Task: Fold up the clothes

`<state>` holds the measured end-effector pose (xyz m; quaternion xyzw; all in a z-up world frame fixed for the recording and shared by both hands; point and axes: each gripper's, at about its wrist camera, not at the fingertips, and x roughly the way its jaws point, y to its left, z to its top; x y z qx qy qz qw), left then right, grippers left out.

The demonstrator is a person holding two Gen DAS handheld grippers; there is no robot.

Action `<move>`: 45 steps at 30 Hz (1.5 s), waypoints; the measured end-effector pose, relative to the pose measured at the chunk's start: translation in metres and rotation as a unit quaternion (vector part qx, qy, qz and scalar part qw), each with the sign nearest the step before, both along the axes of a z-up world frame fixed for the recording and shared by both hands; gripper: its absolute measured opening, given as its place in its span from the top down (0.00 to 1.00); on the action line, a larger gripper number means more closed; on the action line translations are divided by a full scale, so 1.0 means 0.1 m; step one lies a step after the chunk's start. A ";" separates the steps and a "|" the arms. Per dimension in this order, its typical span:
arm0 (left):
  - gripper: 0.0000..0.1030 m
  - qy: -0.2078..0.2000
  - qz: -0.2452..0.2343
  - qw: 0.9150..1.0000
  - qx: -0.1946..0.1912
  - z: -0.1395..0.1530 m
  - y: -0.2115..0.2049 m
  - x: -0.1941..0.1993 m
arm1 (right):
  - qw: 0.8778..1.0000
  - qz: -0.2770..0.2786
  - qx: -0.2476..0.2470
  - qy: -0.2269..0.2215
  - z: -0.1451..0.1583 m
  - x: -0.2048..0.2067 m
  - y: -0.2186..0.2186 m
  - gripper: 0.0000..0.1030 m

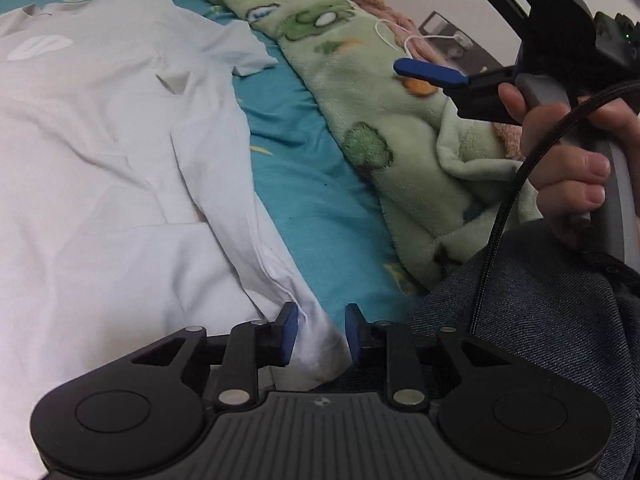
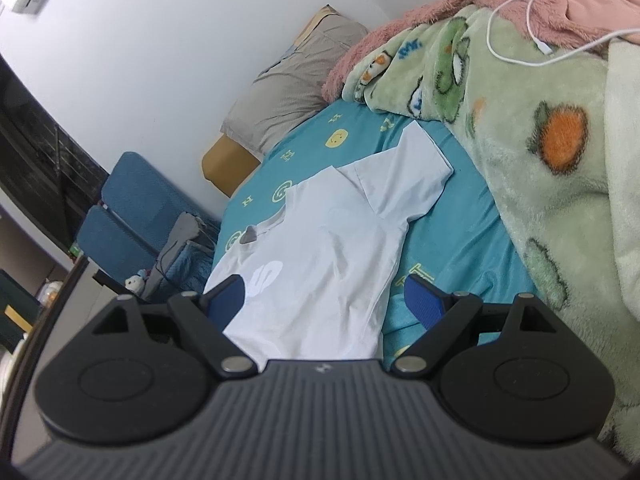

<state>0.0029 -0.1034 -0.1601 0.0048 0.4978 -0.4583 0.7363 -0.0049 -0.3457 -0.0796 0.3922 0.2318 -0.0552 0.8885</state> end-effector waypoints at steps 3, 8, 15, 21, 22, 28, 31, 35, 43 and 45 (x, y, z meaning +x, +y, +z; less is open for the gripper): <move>0.73 0.017 0.027 0.999 0.019 -0.09 0.02 0.05 | 1.000 -0.002 0.002 0.001 0.00 0.00 -0.01 0.14; 0.72 0.019 0.045 0.999 0.018 -0.12 0.06 0.12 | 1.000 -0.003 -0.011 -0.001 0.02 0.00 0.02 0.14; 0.97 -0.024 0.008 1.000 0.012 -0.02 -0.14 0.05 | 0.999 -0.017 -0.034 -0.017 0.10 -0.07 0.02 0.14; 0.97 -0.005 -0.035 0.999 0.012 -0.10 -0.53 0.02 | 0.997 -0.024 -0.056 -0.044 0.17 -0.12 0.02 0.14; 0.97 0.003 -0.045 0.999 0.022 -0.16 -0.61 0.01 | 0.997 -0.023 -0.060 -0.046 0.18 -0.12 0.03 0.14; 0.83 0.024 -0.021 0.999 0.021 -0.19 -0.52 0.09 | 0.996 -0.013 -0.070 -0.052 0.19 -0.09 0.05 0.14; 0.41 0.009 0.009 0.999 0.036 -0.08 -0.40 0.11 | 0.995 -0.007 -0.075 -0.058 0.20 -0.09 0.07 0.14; 0.25 -0.017 0.067 0.997 0.045 0.19 -0.13 0.22 | 0.996 -0.001 -0.060 -0.067 0.18 -0.10 0.04 0.14; 0.19 -0.116 0.173 0.978 0.002 0.73 0.42 0.37 | 0.992 -0.020 0.125 -0.028 -0.22 0.70 -0.39 0.13; 0.18 -0.119 0.199 0.973 -0.016 0.75 0.49 0.42 | 0.985 -0.037 0.168 -0.013 -0.48 0.93 -0.49 0.13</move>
